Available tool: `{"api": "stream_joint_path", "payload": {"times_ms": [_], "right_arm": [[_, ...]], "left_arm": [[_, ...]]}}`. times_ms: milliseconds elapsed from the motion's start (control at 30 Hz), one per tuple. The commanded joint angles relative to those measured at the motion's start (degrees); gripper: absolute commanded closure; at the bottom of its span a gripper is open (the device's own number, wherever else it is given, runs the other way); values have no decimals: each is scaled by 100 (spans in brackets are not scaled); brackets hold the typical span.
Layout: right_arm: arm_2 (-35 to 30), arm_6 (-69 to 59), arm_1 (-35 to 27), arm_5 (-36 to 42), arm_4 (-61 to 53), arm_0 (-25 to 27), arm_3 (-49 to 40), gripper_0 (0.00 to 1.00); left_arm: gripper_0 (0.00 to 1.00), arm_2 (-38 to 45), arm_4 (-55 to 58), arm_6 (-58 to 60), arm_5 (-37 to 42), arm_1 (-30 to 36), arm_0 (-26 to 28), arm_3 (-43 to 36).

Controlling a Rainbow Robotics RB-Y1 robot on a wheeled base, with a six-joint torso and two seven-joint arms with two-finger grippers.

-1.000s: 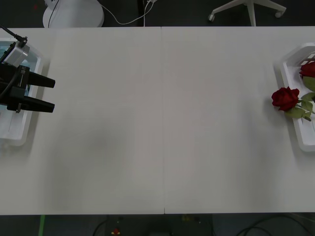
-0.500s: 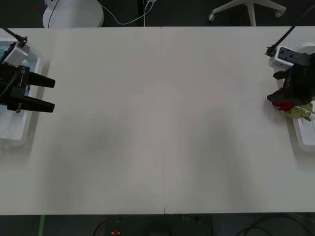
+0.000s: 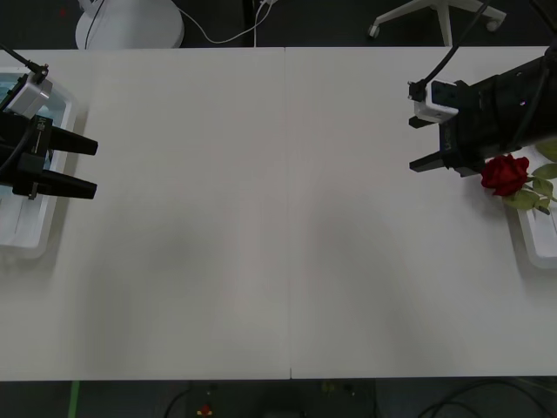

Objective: Put the red flowers into the right box and the blue flowers into the left box

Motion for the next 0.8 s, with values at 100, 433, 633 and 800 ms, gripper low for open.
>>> {"api": "stream_joint_path", "payload": {"times_ms": [100,433,633,800], "right_arm": [[189,66,-195,-251,-535,-338,1,35],[198,101,-178,-101,-728,-338,54,35],[198,101,-134,-101,-737,-338,115,35],[198,83,-90,-101,-746,-329,159,35]], "left_arm": [[0,-20,76,-168,-48,-24,-253,-69],[0,-20,76,-168,-48,-24,-253,-69],[0,-20,76,-168,-48,-24,-253,-69],[0,-20,76,-168,-48,-24,-253,-69]]}}
